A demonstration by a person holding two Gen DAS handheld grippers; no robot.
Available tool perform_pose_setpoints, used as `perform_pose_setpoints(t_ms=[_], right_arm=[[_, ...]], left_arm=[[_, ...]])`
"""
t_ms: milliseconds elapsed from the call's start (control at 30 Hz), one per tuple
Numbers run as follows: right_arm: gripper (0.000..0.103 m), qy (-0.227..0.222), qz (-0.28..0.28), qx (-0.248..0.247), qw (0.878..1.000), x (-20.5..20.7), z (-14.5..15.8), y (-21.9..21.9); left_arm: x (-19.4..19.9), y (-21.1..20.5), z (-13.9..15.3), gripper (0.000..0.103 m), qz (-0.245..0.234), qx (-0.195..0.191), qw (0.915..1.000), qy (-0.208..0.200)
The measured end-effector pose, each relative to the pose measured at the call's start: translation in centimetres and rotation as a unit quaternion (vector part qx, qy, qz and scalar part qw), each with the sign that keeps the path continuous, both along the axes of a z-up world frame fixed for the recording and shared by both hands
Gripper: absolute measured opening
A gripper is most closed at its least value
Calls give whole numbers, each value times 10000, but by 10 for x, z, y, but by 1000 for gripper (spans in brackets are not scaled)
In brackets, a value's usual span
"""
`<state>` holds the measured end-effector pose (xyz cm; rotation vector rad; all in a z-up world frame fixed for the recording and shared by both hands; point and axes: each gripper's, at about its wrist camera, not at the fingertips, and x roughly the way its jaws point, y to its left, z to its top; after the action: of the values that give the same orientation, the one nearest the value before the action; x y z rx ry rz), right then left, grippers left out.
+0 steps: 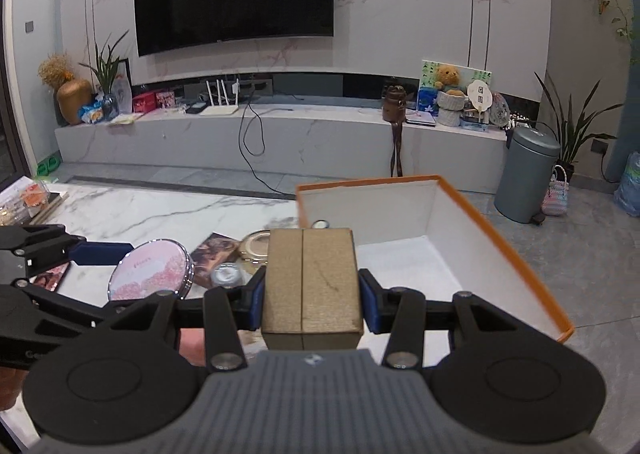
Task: Organize rigid objects
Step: 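Carry both items into the orange box and open both tools to release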
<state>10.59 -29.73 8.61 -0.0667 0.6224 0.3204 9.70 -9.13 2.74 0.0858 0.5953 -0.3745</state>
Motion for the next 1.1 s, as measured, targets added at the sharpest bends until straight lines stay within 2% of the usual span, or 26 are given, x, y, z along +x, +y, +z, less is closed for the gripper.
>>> perform_pose_setpoints(t_ms=[133, 300, 567, 767, 967, 1100], right_arm=[[45, 195, 151, -91, 9997, 28, 10, -16], [45, 353, 228, -179, 9990, 65, 11, -32], [45, 786, 135, 42, 9968, 91, -20, -66], [45, 985, -44, -72, 9951, 101, -35, -83], [45, 998, -395, 103, 9942, 115, -36, -109], [45, 1220, -430, 248, 9913, 131, -47, -115]], left_arm=[[12, -19, 4, 87, -84, -60, 9999, 11], [21, -45, 6, 87, -276, 178, 9995, -2], [38, -90, -6, 87, -709, 706, 9949, 102], [53, -123, -19, 87, -990, 814, 9916, 163], [70, -150, -39, 87, -1279, 1214, 9836, 374], [77, -164, -51, 87, -1368, 1502, 9773, 600]])
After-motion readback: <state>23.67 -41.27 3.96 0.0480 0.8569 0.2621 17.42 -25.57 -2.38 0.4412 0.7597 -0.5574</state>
